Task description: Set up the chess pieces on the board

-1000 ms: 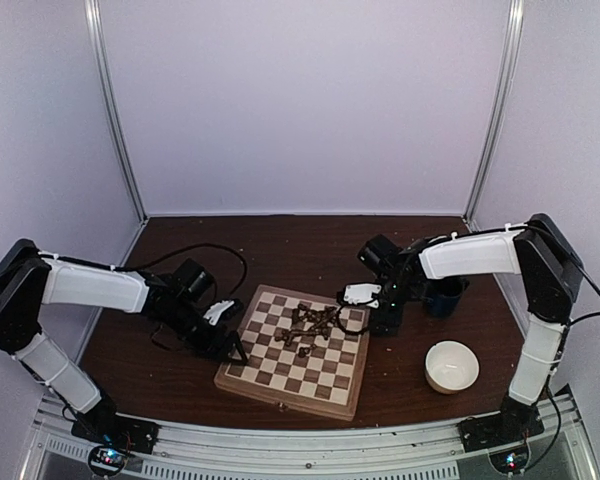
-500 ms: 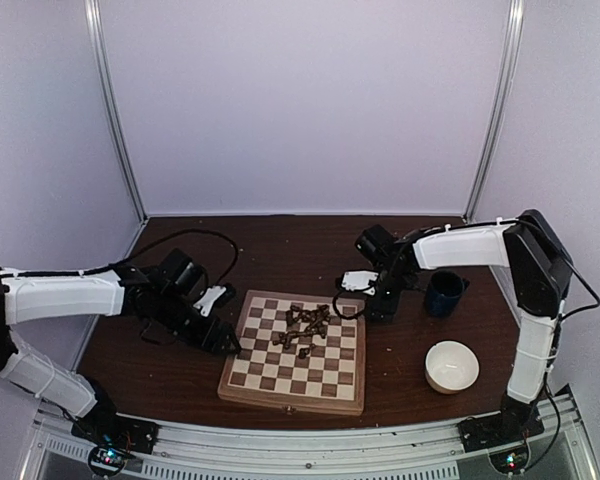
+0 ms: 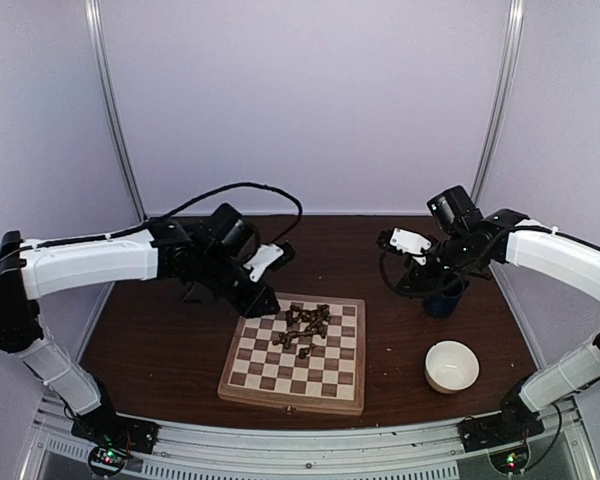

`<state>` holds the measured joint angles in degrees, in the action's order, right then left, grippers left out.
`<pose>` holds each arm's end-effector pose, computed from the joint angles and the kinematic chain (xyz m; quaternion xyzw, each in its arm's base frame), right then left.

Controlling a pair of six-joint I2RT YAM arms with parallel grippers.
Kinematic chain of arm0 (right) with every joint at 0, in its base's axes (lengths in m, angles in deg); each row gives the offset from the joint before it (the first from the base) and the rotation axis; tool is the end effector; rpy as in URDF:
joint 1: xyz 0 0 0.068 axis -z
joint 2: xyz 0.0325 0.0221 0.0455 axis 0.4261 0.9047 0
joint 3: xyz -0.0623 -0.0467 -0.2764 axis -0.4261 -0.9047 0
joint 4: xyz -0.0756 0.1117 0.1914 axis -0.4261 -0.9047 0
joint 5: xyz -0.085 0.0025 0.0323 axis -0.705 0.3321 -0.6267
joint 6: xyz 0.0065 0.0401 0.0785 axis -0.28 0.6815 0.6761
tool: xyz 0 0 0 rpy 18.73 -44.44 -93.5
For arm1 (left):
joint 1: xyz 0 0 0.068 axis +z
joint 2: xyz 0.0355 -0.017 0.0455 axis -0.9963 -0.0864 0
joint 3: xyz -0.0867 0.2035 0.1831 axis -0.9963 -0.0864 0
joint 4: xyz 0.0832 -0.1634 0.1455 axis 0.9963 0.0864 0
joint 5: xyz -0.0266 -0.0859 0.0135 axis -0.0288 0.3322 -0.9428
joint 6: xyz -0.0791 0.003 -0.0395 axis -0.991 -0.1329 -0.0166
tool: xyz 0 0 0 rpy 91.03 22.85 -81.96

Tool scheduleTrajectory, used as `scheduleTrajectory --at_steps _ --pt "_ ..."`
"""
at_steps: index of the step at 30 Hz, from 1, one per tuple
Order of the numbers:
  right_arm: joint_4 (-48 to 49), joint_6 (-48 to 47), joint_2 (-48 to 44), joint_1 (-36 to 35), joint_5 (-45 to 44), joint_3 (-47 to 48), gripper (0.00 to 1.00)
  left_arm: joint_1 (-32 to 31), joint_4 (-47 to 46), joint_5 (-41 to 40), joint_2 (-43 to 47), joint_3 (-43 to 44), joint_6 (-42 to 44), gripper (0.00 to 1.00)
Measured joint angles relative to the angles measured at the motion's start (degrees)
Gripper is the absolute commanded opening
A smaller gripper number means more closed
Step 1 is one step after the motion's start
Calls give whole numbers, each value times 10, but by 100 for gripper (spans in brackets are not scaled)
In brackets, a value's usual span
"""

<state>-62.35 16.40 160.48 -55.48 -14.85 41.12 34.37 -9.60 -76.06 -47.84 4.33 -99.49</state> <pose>0.2284 0.1566 0.2739 -0.5313 0.7765 0.1146 0.3187 0.1963 -0.2635 0.2594 0.3347 0.8842 -0.2426 0.2174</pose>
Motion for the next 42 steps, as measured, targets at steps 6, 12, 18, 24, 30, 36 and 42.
scheduleTrajectory --at_steps 6,12,18,24,30,36,42 --pt "17 17 1 70 50 -54 64 -88 45 -41 -140 85 9 27" --pt "41 19 -18 74 73 -62 64 -133 90 -100 -195 132 5 25" --pt "48 18 -18 74 85 -63 64 -130 106 -119 -201 150 -3 22" --pt "52 18 -18 74 86 -66 64 -130 113 -105 -226 158 -6 22" --pt "55 17 -18 74 86 -66 64 -130 130 -102 -242 168 -7 16" --pt "56 17 -18 74 86 -66 64 -130 132 -100 -247 173 -7 15" --pt "56 17 -18 74 86 -66 64 -130 132 -99 -256 175 -9 8"
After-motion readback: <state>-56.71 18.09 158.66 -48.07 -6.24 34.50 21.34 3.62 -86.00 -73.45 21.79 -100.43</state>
